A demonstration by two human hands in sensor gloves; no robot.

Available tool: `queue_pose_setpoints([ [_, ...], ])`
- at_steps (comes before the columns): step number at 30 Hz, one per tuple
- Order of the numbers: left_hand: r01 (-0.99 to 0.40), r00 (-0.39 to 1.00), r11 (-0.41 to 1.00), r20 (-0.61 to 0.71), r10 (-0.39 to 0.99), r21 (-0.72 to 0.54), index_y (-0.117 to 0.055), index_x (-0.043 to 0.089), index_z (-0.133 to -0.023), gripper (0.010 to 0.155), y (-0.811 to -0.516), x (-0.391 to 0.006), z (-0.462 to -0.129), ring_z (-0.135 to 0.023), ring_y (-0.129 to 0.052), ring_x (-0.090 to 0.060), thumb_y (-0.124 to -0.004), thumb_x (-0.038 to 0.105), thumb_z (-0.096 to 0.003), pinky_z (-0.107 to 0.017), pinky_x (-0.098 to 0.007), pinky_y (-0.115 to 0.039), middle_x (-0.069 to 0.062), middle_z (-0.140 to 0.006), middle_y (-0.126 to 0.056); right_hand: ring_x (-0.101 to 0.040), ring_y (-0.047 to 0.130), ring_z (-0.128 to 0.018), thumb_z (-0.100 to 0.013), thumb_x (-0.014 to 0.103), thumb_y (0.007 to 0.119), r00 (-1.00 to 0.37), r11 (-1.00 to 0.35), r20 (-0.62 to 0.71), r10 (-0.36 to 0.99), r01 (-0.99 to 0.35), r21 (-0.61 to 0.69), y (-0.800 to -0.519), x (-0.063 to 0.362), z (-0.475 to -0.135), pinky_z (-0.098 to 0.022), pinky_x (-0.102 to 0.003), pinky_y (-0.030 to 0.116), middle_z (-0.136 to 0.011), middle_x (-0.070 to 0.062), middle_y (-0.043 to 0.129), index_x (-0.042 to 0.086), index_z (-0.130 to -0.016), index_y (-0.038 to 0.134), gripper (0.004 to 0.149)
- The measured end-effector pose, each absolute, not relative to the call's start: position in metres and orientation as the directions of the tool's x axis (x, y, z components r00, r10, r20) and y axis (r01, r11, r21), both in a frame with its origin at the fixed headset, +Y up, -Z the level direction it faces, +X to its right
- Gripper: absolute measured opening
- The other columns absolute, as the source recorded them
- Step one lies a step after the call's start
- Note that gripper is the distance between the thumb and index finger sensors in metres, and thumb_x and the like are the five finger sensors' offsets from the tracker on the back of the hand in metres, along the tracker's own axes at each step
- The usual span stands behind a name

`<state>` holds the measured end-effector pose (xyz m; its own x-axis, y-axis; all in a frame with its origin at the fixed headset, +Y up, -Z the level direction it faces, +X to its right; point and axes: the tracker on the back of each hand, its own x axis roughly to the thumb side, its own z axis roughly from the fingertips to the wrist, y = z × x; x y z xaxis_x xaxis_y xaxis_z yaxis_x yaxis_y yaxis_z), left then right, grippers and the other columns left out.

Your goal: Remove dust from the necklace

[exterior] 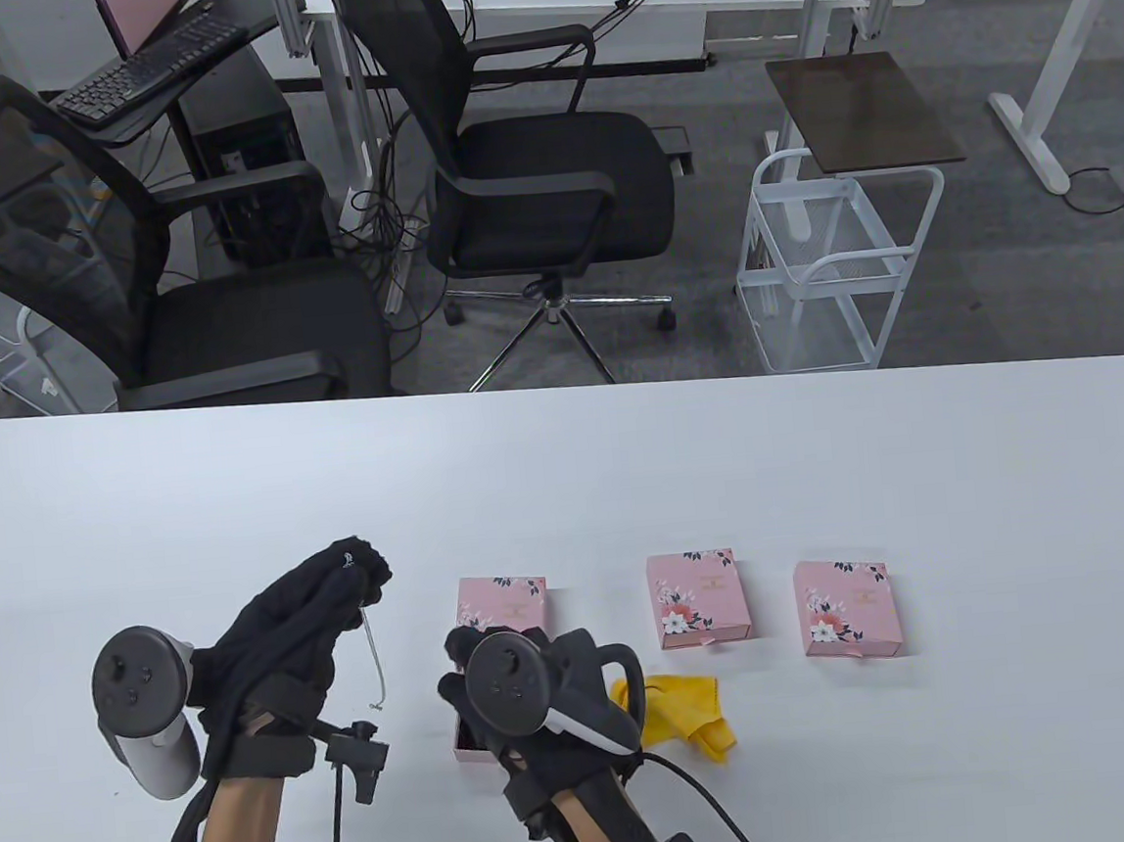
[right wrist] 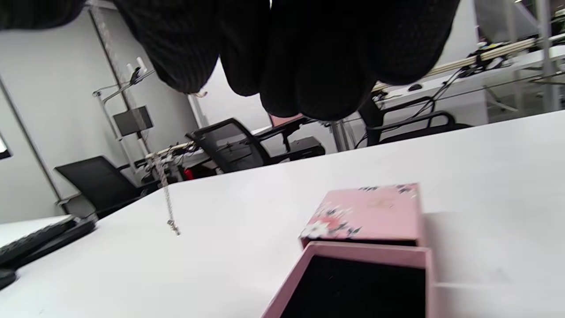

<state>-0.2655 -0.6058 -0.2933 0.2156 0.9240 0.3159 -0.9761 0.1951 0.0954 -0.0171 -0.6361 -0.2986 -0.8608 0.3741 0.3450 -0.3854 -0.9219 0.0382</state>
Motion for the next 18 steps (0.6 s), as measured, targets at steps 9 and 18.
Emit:
queue_pose_setpoints([
  [9,-0.972,0.233,0.222,0.339,0.912,0.072,-0.092,0.030,-0.088,0.038,-0.603,-0.252,-0.289,-0.073,-0.097,-0.023,-0.088,0.047,-0.0545,-0.052,-0.042,-0.085,0.001,-0.084,-0.103,-0.048,0.083,-0.077,-0.064,0.038,0.078,-0.961,-0.965,0.091,0.262,-0.262,0.008,-0.651,0.076,-0.306,-0.058,-0.055,0.073,-0.100,-0.026,0.077,0.008,-0.108,0.066,0.054],
  [18,-0.971,0.233,0.239,0.350,0.907,0.027,-0.092,0.030,-0.088,0.038,-0.604,-0.241,-0.288,-0.073,-0.097,-0.023,-0.088,0.046,-0.0544,-0.052,-0.043,-0.085,0.001,-0.084,-0.103,-0.053,0.083,-0.078,-0.062,0.050,0.073,-0.992,-0.981,-0.123,0.013,-0.037,0.193,-0.736,0.083,-0.308,-0.058,-0.058,0.074,-0.099,-0.033,0.077,0.000,-0.106,0.068,0.066],
])
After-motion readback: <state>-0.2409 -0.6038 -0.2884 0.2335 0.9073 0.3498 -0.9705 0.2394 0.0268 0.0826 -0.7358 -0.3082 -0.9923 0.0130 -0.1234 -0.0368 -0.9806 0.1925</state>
